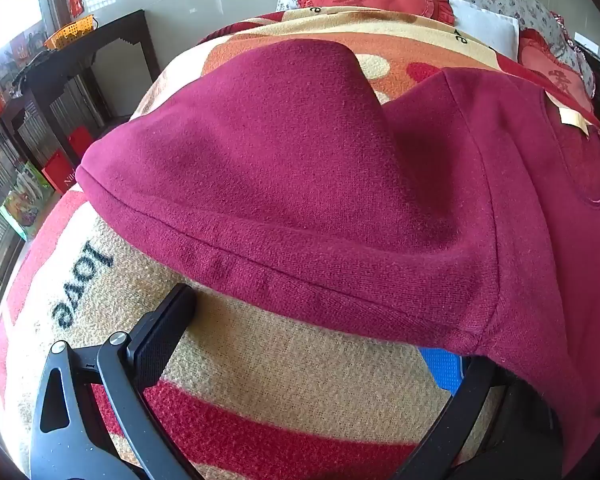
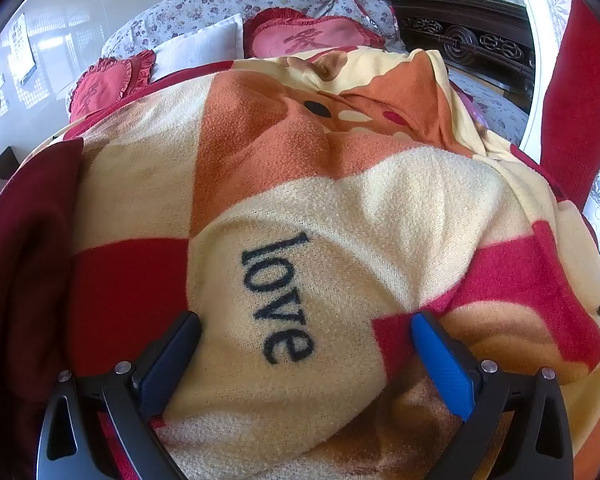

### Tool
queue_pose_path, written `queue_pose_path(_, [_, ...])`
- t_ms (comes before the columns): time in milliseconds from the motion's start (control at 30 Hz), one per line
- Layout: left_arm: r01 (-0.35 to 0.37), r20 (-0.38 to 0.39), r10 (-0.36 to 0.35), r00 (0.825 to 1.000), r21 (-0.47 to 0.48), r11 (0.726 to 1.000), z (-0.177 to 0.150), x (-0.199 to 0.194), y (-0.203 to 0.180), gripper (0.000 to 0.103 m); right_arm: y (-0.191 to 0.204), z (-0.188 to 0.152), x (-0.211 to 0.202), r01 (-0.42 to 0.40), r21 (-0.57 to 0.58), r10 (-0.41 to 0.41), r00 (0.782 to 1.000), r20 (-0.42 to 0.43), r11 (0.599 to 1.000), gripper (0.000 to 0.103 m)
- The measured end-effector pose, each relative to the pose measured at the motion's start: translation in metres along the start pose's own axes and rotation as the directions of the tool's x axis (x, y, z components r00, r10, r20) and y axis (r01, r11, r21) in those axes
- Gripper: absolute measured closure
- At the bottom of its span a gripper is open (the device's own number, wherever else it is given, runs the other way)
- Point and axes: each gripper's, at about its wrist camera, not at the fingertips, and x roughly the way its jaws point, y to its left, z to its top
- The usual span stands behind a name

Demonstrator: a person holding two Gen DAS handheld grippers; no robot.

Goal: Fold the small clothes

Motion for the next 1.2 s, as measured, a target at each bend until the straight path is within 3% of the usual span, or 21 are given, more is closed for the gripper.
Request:
queue_pose_path(700, [0.001,-0.002,-0.001,1.000,-0.001,1.000,0.000,0.000,0.000,0.000,0.002,-0.001,0.000,0.002,-0.002,-0.002,1.000,-0.004,1.000,0.000])
queue_pose_path(833, [0.019,-0.041,-0.019,0.999,0.009,1.000,0.001,-0.003,0.002,0.001,0.002,-0.002,-0.001,-0.002,0.001,0.002,1.000,0.000,1.000,0.000])
queue_pose_path(1067, [0.025,-0.042,-0.026,0.999,-0.019,1.000,-0.002,-0.042,0.020,0.003,0.003,0.001,0.002,0.006,-0.006,-0.006,1.000,-0.009,1.000,0.000])
queue_pose_path(1200, [0.087,0.002,-0.087,0.996,-0.034,0.996,-0.011,-0.080,0.022,0.003,0.003,0.001,0.000,0.011,-0.011,-0.011,1.000,-0.016,1.000,0.000])
